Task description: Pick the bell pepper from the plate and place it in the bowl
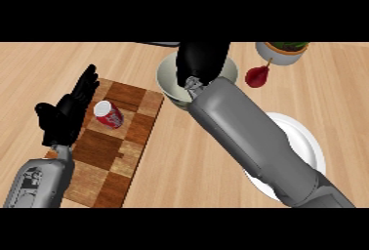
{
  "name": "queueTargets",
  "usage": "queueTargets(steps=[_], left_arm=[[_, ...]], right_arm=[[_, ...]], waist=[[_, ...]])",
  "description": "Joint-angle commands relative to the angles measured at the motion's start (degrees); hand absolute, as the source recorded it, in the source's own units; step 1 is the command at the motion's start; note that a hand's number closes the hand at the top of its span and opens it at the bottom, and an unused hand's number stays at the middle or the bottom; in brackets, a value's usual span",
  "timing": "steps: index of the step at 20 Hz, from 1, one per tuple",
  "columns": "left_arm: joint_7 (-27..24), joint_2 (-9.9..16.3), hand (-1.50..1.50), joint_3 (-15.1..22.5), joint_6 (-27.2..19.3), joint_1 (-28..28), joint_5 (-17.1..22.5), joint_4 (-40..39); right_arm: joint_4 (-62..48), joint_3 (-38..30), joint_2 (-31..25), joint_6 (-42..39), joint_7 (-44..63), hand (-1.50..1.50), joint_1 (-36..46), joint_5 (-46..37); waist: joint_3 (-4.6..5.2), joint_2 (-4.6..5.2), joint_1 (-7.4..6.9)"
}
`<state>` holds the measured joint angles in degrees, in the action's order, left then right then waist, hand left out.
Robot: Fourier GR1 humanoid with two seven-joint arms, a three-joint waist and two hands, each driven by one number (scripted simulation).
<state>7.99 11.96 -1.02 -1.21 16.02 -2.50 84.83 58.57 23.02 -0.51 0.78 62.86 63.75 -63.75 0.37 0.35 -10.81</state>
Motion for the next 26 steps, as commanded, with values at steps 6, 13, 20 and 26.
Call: queueTargets(steps=[6, 13, 20, 26], left_arm=[[-0.8, 0.9, 0.00, -1.4, -0.3, 0.7, -0.3, -2.0], [-1.0, 1.3, 0.00, -3.1, -0.9, 1.0, 0.4, -2.2], [-0.8, 0.7, 0.00, -3.5, -1.9, -1.0, 0.4, -0.7], [0.3, 3.7, 0.00, -5.7, -0.4, -0.8, 1.4, 0.3]], right_arm=[[-4.0, 3.5, 0.5, 5.5, 19.3, 1.50, 11.9, 1.3], [-7.7, 3.3, 0.5, 14.7, 17.3, 1.50, 10.6, 4.6], [-14.5, 0.8, 0.5, 23.4, 10.4, 1.50, 7.8, 4.4], [-21.5, -0.6, 0.5, 30.9, 4.5, 1.50, 6.0, 5.3]], waist=[[-0.05, 0.46, 2.21], [-0.18, 0.84, 3.89], [-0.29, 0.76, 6.01], [-0.34, 0.84, 6.05]])
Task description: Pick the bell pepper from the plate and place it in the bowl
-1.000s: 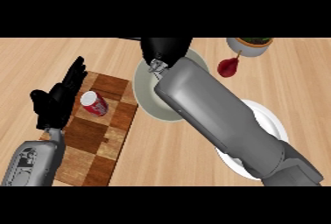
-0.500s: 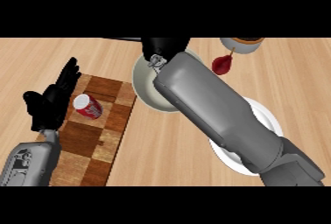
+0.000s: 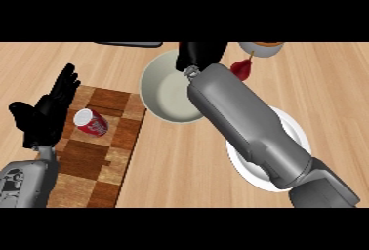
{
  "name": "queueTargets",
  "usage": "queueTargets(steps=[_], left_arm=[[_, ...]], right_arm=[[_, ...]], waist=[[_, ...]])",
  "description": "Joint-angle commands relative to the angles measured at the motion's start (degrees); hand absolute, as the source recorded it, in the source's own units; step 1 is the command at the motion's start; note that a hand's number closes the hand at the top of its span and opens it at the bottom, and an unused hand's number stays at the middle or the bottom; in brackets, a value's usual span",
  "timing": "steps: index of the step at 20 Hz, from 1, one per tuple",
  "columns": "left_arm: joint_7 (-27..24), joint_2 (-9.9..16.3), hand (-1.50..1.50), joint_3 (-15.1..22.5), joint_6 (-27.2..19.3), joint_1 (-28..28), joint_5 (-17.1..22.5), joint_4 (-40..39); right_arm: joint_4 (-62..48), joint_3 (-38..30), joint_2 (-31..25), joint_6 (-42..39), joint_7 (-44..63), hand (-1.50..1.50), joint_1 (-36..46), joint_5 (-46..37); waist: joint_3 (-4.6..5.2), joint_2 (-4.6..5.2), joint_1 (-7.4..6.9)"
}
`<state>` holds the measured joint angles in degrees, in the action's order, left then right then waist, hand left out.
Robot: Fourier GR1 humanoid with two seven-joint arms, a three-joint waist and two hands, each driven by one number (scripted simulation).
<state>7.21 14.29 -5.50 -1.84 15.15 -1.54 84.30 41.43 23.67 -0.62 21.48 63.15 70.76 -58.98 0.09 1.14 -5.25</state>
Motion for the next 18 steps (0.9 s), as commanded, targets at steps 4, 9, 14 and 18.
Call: queueTargets(steps=[4, 9, 14, 18], left_arm=[[0.3, -0.1, 0.00, -0.1, -0.4, 0.9, -0.3, -0.6], [-1.7, -1.2, 0.00, -0.4, -1.4, -2.1, -0.6, 0.5], [1.4, 0.1, 0.00, -1.1, -0.6, -1.3, -0.1, 1.9], [-0.8, 0.1, 0.00, -1.6, -0.5, -3.0, -0.1, 0.7]], right_arm=[[-10.5, -4.3, 0.6, -0.3, 6.9, 1.50, -3.4, 6.3], [-13.4, -8.2, 0.6, 7.5, -1.7, -1.50, -5.4, 12.7], [-10.9, -7.9, 0.6, 15.3, -11.3, -1.50, -7.4, 19.2], [-1.4, -11.5, 0.6, 28.9, -15.8, -1.50, -10.9, 22.2]], waist=[[-0.01, 0.22, 0.98], [-0.09, -0.17, 1.60], [-0.14, -0.34, 1.73], [-0.23, -0.70, 2.82]])
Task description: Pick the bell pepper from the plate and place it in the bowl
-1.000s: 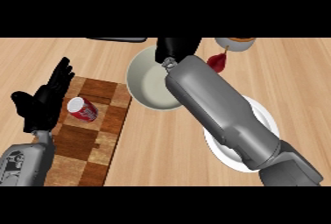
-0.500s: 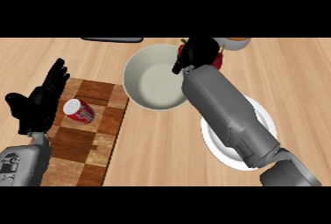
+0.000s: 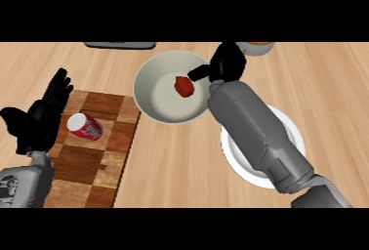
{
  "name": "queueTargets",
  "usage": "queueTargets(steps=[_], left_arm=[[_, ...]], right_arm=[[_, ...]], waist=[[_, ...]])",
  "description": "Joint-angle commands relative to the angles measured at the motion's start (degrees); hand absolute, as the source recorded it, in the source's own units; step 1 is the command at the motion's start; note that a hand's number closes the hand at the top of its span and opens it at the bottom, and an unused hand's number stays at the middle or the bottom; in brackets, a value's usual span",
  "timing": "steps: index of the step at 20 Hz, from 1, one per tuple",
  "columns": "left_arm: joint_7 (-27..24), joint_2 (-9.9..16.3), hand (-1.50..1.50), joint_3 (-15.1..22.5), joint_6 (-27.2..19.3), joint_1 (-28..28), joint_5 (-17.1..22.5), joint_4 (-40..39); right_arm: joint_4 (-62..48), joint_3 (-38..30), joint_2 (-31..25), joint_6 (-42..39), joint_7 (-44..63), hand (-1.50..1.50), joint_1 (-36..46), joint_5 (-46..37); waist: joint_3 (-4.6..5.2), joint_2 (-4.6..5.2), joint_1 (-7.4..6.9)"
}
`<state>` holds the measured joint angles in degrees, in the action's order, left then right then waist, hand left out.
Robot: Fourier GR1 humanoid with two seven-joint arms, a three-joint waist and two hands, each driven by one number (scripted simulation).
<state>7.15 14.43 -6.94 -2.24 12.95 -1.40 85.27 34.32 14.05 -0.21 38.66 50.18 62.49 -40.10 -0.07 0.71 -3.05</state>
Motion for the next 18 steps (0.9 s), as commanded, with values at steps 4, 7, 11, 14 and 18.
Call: queueTargets(steps=[4, 7, 11, 14, 18], left_arm=[[-0.6, -0.9, 0.00, -0.2, -0.5, -1.9, 0.0, -0.1], [-1.8, -1.5, 0.00, 0.5, -1.6, -2.8, -1.6, -0.5], [1.0, 1.1, 0.00, -2.6, 0.3, -6.4, 1.2, 4.4], [-1.7, -2.2, 0.00, 0.0, -1.7, -6.7, -1.1, 3.4], [0.0, 1.1, 0.00, -2.6, 0.3, -6.9, 0.5, 4.9]], right_arm=[[14.1, -4.1, 0.2, 22.5, -8.3, -1.50, -5.0, 6.3], [20.3, -2.9, 0.2, 22.9, -11.1, -1.50, -11.2, 9.8], [33.5, 0.2, 0.2, 19.9, -12.4, -1.50, -26.0, 9.3], [45.5, 2.3, -0.7, 17.1, -12.9, -1.50, -35.1, 10.4], [61.2, 6.8, -4.1, 16.4, -17.5, -1.50, -51.1, 13.8]], waist=[[-0.09, -0.51, 1.44], [0.01, -0.76, 2.82], [0.04, -1.22, 3.83], [0.06, -1.19, 4.32], [0.03, -1.25, 4.51]])
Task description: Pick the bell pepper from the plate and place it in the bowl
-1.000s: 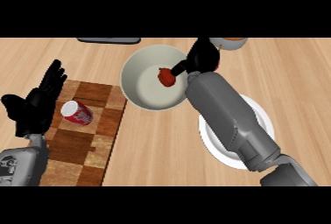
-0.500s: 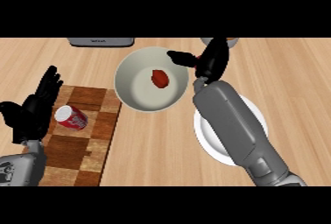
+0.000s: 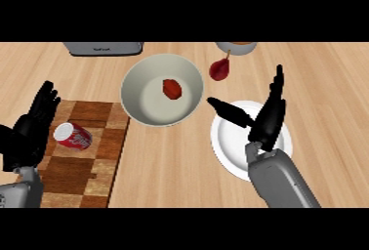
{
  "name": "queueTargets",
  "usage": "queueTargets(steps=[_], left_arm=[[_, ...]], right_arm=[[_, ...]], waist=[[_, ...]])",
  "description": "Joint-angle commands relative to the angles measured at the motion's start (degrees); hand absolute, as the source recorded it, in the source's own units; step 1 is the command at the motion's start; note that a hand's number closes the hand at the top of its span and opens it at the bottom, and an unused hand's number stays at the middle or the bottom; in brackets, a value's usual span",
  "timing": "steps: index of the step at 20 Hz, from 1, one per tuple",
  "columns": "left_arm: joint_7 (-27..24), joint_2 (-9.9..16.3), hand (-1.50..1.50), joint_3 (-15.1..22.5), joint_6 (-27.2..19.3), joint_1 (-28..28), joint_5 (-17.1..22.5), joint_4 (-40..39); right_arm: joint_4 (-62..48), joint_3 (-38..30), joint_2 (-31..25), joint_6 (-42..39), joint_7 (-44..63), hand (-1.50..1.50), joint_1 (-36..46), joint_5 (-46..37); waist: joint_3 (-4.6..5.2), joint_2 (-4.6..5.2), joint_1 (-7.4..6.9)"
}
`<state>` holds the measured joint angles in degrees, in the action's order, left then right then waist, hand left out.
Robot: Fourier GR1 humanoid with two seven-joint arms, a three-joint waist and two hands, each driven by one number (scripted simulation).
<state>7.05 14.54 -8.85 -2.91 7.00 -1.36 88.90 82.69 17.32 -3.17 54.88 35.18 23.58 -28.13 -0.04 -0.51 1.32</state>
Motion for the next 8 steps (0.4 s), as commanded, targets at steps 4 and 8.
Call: queueTargets(steps=[4, 8], left_arm=[[1.5, 0.5, 0.00, -0.2, 0.8, 1.6, 0.1, 0.8], [1.0, -3.0, 0.00, 2.4, -2.2, 3.0, -3.0, -1.1]], right_arm=[[24.6, 4.1, -5.8, -4.1, -6.1, -1.50, -19.5, 7.8], [28.1, 3.5, -6.2, -4.3, -13.7, -1.50, -24.4, 12.1]], waist=[[0.01, 0.28, -0.48], [0.02, 0.45, -0.90]])
